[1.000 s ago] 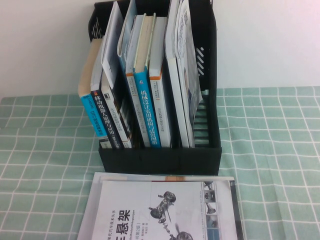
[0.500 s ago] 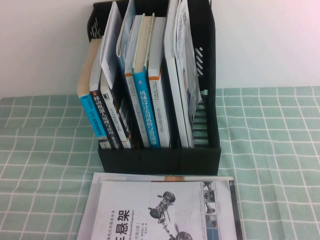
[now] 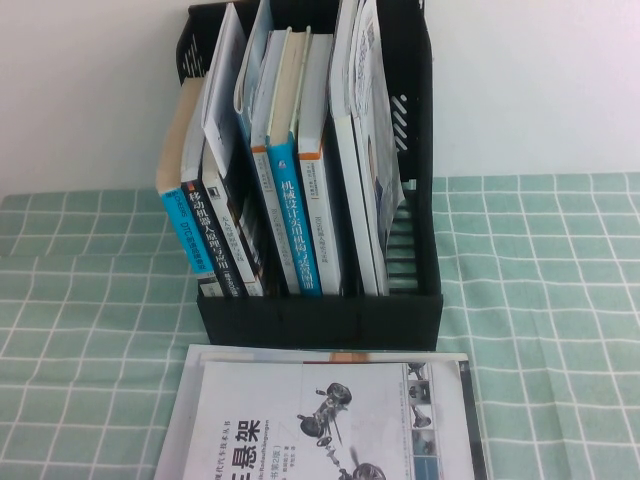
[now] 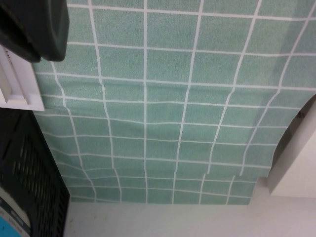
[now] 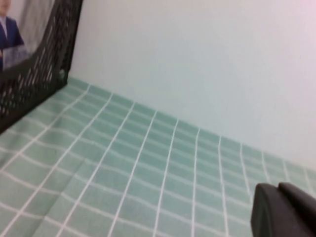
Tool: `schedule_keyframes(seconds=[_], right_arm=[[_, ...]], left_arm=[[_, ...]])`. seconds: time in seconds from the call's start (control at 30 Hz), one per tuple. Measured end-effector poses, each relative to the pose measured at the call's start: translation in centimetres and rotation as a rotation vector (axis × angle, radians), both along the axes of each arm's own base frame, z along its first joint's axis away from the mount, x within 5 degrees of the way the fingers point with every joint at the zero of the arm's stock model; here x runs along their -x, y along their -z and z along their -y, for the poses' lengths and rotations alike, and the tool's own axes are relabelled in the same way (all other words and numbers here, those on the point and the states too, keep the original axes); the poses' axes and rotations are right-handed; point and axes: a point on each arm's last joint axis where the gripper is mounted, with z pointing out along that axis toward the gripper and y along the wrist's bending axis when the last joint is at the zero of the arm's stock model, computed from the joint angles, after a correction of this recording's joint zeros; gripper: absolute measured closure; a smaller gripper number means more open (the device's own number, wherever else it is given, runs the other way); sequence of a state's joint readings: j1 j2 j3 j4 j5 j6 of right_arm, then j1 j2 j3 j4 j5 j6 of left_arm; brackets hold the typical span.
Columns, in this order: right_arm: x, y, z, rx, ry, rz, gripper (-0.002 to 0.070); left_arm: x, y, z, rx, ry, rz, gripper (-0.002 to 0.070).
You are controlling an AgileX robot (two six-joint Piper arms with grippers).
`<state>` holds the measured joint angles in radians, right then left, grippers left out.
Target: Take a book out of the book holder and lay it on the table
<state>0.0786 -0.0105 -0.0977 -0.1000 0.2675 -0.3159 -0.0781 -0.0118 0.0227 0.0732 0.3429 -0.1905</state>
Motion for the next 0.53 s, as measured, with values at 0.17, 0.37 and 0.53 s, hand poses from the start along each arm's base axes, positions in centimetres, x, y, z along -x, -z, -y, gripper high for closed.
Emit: schedule_keyframes(seconds=[0.17,0.37,0.53], right_arm=[[-0.4,4.0,0.1,-0.096,0.052,-0.141,0.0678],[-0.2,4.9,0.2,-0.157,0.076,-0.221,0.0678],[-0.2,4.9,0.2,-0.164,0.078,-0.221,0.0678]], left_arm=[[0.0,0.0,0.0,0.001,0.0,0.0,0.0678],[0.0,0.0,0.0,0.001,0.0,-0.001,0.0678],[0.0,0.0,0.0,0.003,0.0,-0.001,0.0678]])
